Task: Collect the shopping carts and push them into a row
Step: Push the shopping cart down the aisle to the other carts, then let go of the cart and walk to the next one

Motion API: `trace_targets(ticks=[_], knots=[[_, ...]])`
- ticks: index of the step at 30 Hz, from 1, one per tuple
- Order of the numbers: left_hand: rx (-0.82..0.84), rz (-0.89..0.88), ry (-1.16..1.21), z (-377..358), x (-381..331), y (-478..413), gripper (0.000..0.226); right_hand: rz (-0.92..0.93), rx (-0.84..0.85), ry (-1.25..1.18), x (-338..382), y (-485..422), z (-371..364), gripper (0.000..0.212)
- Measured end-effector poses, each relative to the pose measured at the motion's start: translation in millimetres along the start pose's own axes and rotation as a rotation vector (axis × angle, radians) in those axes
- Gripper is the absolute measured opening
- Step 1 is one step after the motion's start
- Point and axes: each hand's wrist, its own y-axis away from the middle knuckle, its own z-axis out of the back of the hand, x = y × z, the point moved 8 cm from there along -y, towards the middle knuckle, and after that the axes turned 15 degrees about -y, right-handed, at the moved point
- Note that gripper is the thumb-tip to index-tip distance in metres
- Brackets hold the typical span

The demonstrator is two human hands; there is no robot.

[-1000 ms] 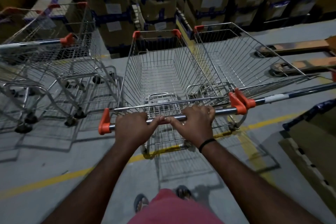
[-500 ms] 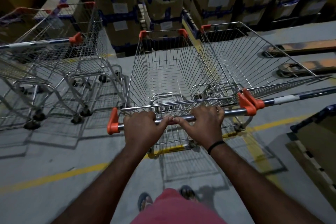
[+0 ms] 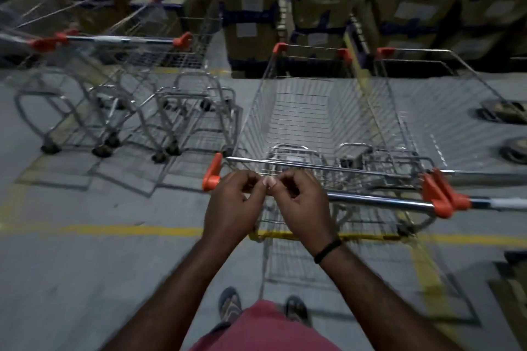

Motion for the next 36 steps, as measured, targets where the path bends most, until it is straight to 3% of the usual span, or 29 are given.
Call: trace_targets(ticks=[5, 13, 17, 23, 36], knots=[[-0.097, 0.211, 0.131, 41.9, 49.3, 40.8, 0.011, -0.004, 0.175, -0.204, 9.0, 20.7, -61.8, 0.023], [-0.112, 0.423, 0.195, 100.4, 158.5, 66.8, 0.014, -0.149, 0.471, -0.108, -16.4, 54.2, -181.5, 0.027], [-0.11, 0.447, 0.203, 144.9, 215.4, 51.9, 0.009, -0.263, 0.482, -0.042, -25.0, 51.7, -240.1, 0.019], [-0.099, 0.432, 0.194, 200.7, 282.0, 17.3, 0.011, -0.268, 0.475, -0.02, -5.7, 39.4, -327.3, 0.021], [-0.012, 0.287, 0.163, 267.6, 308.8, -93.7, 0.01, -0.216, 0.24, -0.093, 34.9, -50.8, -397.2, 0.025]])
